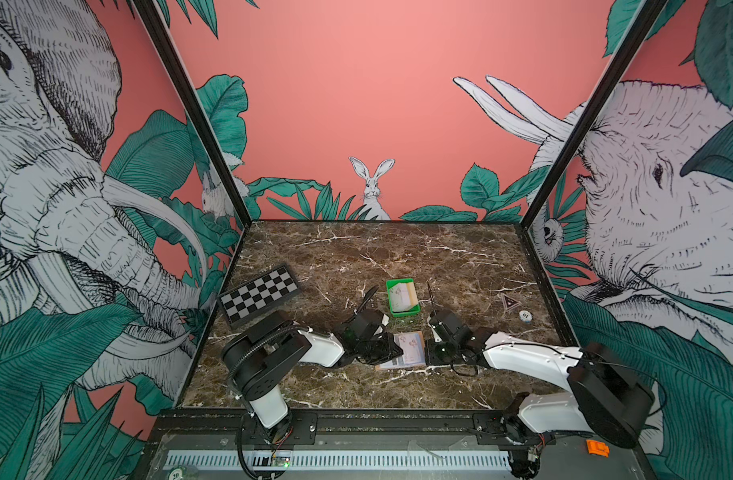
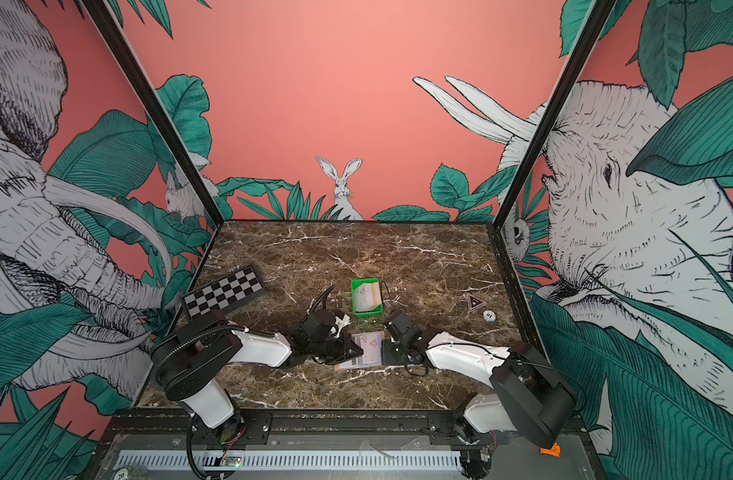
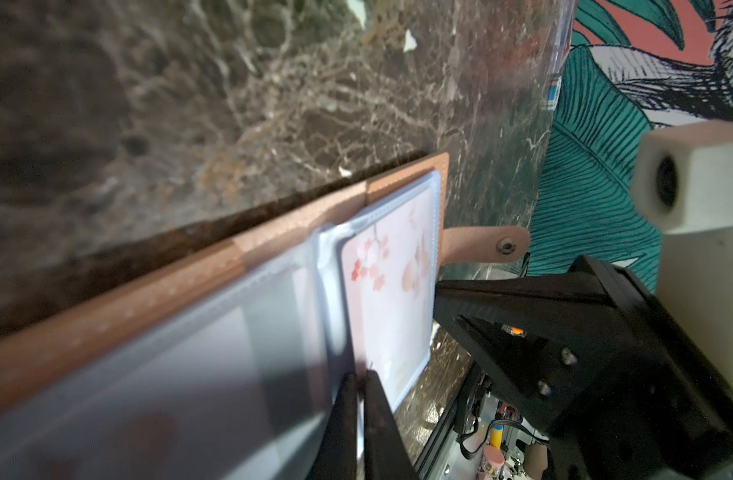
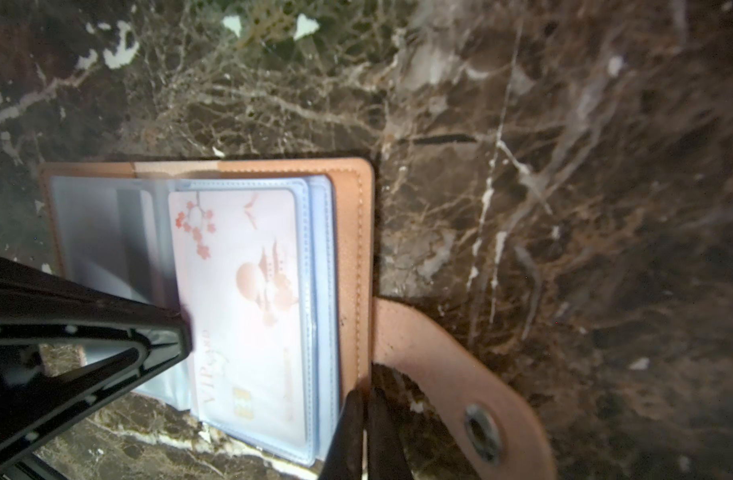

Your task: Put the credit cards into the card holder

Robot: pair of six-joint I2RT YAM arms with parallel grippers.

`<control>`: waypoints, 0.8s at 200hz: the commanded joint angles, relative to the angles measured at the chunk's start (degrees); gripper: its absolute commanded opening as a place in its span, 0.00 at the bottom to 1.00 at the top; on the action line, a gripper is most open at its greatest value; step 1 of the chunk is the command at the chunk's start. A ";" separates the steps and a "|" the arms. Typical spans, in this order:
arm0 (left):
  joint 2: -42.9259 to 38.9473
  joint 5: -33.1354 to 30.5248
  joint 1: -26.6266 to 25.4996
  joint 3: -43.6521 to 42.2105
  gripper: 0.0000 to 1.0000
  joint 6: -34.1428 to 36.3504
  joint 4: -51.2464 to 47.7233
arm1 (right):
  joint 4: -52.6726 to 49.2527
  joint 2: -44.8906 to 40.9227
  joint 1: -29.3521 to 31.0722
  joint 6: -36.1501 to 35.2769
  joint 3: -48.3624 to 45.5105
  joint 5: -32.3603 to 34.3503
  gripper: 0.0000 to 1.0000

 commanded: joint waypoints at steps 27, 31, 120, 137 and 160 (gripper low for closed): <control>0.51 0.22 -0.42 0.53 0.10 -0.60 1.87 | -2.26 1.78 0.75 -0.01 -0.68 1.02 0.06; 0.56 0.24 -0.41 0.53 0.10 -0.48 1.90 | -2.28 1.75 0.77 0.02 -0.63 1.00 0.06; -0.29 -0.42 -0.41 -2.57 0.13 -1.48 5.83 | -0.59 -2.11 1.28 1.34 -2.41 3.27 0.07; -3.80 -1.63 -0.43 -3.26 0.16 0.26 2.10 | -0.50 -3.79 1.45 1.49 -2.74 4.09 0.07; -8.90 -3.30 -0.41 -3.77 0.21 3.33 -4.34 | 1.51 -6.54 1.53 1.97 -4.65 4.91 0.08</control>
